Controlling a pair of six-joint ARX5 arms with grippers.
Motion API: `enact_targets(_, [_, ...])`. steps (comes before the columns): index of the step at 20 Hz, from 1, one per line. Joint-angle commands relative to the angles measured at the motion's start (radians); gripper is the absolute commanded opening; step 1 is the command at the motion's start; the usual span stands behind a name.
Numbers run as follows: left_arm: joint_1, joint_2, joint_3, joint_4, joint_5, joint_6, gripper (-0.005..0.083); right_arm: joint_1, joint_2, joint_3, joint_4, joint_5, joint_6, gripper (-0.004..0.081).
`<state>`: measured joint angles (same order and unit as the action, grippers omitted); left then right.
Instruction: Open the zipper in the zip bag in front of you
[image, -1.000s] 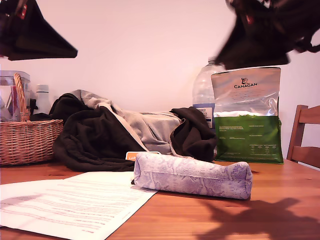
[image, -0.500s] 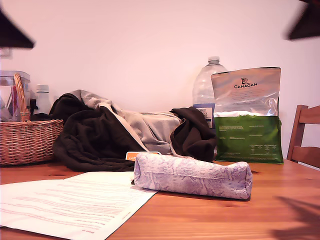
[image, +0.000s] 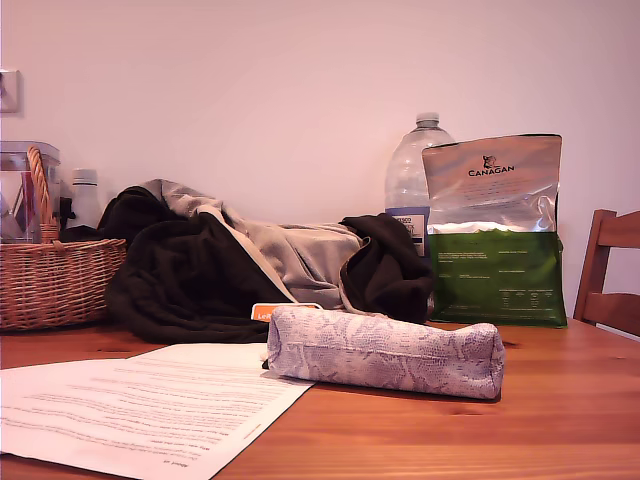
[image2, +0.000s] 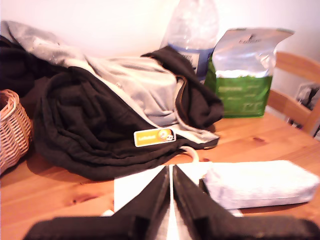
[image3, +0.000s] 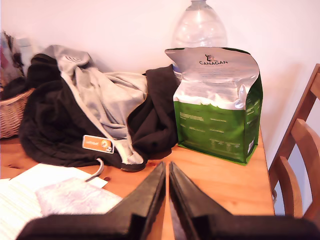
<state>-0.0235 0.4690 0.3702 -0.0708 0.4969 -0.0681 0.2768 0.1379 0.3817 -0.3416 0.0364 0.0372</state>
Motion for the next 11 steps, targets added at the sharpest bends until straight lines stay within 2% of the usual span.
enact_targets(1, [-0.001, -0.013, -0.011, -0.034, 0.003, 0.000, -0.0019, 0.006, -0.003, -0.014, -0.023, -0.001, 0.008, -0.0013])
enact_targets(10, [-0.001, -0.018, -0.011, -0.233, 0.003, 0.000, -0.0019, 0.006, -0.003, -0.014, -0.301, 0.000, 0.008, -0.0013])
enact_targets(11, [-0.001, -0.018, -0.011, -0.253, 0.003, 0.000, -0.0019, 0.006, -0.003, -0.014, -0.298, 0.000, 0.008, -0.0013])
